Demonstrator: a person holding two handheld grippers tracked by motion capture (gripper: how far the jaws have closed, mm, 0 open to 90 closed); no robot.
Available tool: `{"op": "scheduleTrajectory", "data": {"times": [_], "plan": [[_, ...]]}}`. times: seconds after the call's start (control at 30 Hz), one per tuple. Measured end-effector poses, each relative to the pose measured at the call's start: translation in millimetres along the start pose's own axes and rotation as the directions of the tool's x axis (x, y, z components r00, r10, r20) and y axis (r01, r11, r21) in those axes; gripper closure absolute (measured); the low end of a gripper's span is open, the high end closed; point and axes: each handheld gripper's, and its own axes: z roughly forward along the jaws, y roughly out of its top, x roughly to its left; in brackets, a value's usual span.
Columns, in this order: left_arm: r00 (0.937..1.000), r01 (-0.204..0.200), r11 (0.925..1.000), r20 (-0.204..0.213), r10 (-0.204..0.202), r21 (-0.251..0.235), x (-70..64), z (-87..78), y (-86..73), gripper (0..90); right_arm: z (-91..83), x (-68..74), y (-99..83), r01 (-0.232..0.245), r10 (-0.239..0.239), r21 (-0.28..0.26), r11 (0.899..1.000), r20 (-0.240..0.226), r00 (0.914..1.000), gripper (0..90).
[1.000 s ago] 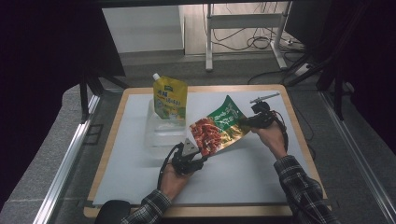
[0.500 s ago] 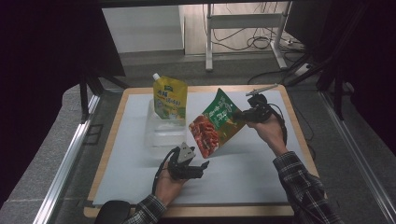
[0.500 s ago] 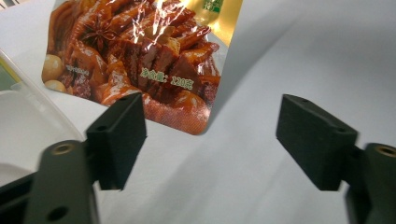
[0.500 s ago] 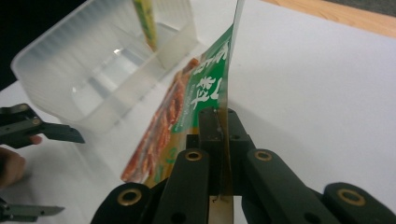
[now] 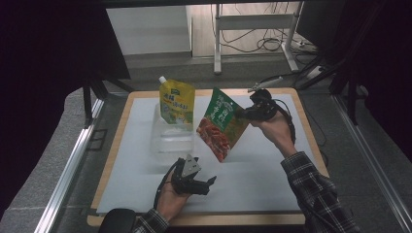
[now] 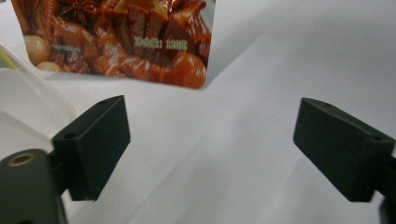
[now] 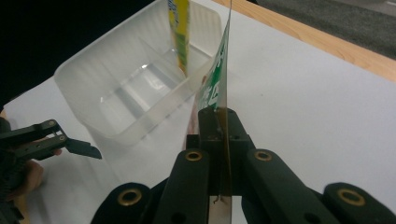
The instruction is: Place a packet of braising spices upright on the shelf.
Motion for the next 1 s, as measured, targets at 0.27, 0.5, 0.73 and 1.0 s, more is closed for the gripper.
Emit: {"op": "scheduleTrajectory", "data": {"times": [0.27, 0.5, 0.73, 1.0], "plan": [[0.9998, 0.017, 0.9998, -0.012, -0.017, 0.007, 0.2, -5.8, -4.4, 6.6, -4.5, 15.4, 12.7, 0.070, -0.070, 0.009, 0.998, 0.004, 0.9975, 89.4], [0.9999, 0.011, 0.9998, -0.013, -0.011, 0.017, -2.1, -10.4, -8.6, 3.8, -10.3, 25.7, 23.4, 0.130, -0.131, 0.016, 0.991, 0.026, 0.9911, 89.4], [0.9998, -0.012, 0.9993, -0.015, 0.012, 0.036, -6.5, -10.9, -11.5, 1.6, -18.5, 30.6, 29.2, 0.165, -0.165, 0.003, 0.986, 0.042, 0.9855, 89.4], [1.0000, -0.009, 0.9995, -0.001, 0.009, 0.031, -8.2, -14.6, -14.4, 0.2, -28.2, 36.3, 34.2, 0.189, -0.189, -0.009, 0.982, 0.007, 0.9820, 89.4]]}}
